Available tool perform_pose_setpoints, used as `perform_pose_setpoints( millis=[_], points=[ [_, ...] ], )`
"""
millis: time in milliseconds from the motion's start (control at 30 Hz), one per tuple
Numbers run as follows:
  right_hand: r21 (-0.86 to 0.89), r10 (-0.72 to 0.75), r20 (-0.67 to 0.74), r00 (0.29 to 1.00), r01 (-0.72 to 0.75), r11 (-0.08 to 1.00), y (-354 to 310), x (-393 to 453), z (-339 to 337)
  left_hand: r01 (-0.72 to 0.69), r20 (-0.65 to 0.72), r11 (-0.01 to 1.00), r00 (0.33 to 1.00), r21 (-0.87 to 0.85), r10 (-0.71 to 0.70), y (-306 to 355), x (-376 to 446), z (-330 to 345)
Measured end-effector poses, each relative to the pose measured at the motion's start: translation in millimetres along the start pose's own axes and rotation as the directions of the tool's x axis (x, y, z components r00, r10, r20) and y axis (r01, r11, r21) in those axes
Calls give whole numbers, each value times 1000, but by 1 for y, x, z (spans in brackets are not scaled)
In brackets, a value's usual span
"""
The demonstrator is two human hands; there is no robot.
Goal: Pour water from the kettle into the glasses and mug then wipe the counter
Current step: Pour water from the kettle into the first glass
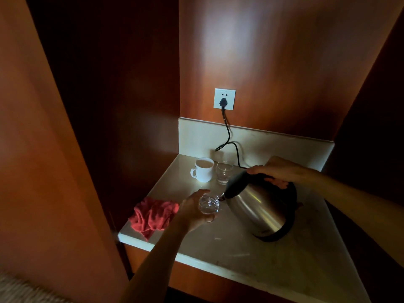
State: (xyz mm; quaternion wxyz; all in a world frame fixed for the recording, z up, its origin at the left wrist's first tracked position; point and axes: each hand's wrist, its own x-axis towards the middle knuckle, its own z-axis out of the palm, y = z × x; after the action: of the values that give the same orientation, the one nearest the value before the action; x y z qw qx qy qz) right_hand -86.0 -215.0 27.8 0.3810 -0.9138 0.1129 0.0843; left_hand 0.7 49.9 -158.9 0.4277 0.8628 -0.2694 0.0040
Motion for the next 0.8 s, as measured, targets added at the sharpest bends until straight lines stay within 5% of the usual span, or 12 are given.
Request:
perform_pose_setpoints(
  millis=[200, 433, 800],
  points=[
    [287, 40, -220, 975, 26, 957, 23, -7, -16, -4, -11, 1000, 1000, 19, 4, 2, -1, 0],
    [511, 201, -550, 810, 136, 849, 56, 7, -26, -7, -2, 999, 1000, 35, 7, 2, 0, 0],
    [584, 392, -680, 620, 134, 801, 103, 35, -9, -10, -9, 999, 1000, -41, 10, 3, 1, 2]
  ],
)
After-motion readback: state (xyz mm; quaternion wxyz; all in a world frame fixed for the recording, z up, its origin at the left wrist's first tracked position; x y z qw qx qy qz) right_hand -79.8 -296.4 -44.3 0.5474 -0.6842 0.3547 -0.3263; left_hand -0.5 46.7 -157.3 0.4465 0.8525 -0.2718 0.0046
